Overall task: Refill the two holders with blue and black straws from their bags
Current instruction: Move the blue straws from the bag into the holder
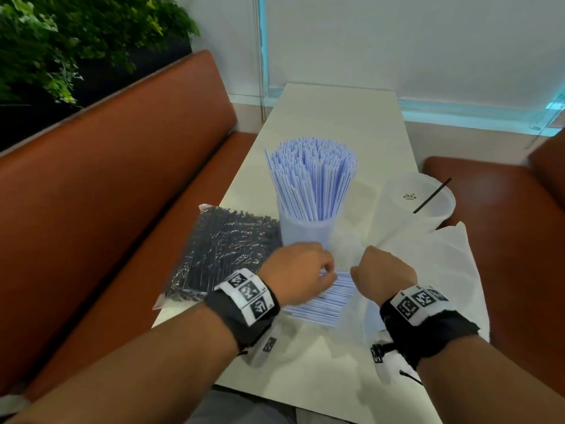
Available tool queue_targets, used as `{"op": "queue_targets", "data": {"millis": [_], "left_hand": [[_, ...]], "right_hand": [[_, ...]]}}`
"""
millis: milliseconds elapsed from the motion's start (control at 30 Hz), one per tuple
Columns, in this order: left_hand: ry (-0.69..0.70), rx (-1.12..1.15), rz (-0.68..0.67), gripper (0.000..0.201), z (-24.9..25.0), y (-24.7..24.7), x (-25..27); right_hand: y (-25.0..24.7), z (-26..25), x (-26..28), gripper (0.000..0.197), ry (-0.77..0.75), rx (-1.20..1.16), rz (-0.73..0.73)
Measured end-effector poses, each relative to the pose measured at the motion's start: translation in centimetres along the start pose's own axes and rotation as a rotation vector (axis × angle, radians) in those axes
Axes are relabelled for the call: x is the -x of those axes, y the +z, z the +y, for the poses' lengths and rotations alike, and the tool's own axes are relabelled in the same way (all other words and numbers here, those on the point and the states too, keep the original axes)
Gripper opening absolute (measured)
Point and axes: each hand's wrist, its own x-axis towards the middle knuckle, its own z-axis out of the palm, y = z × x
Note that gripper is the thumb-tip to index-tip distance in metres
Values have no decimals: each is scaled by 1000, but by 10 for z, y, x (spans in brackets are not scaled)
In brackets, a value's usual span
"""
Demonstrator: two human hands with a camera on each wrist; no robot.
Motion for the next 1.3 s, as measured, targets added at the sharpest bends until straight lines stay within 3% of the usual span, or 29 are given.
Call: {"op": "queue_targets", "data": {"millis": [67,167,300,567,767,933,1100,1200,1300], "left_hand": [[34,-7,-132,37,-2,24,-11],[67,-39,-209,52,3,48,-30],[62,-127,-286,47,7,67,-44],[63,-202,-239,32,6,72,-53],[46,-377,-246,19,0,47,-47],[37,-433,-189,15,-41,13,-21],[-50,-436,-112,8,-96,-12,11],[-96,-400,-53,6,-113,-18,25],[-71,-341,47,9,-113,-15,29]], "right_hand": [[-3,1,3,17,10,-18,-16],[-4,4,6,19,24,-34,-4],[-8,6,8,19,31,-116,-11],[-7,11,9,13,32,-149,-40],[-13,9,8,15,23,-149,-10],[-16,13,5,23,23,-186,21],[-9,12,6,47,20,-196,-8],[-12,4,11,56,-20,-368,166],[-22,-9,17,40,-235,-747,435]]}}
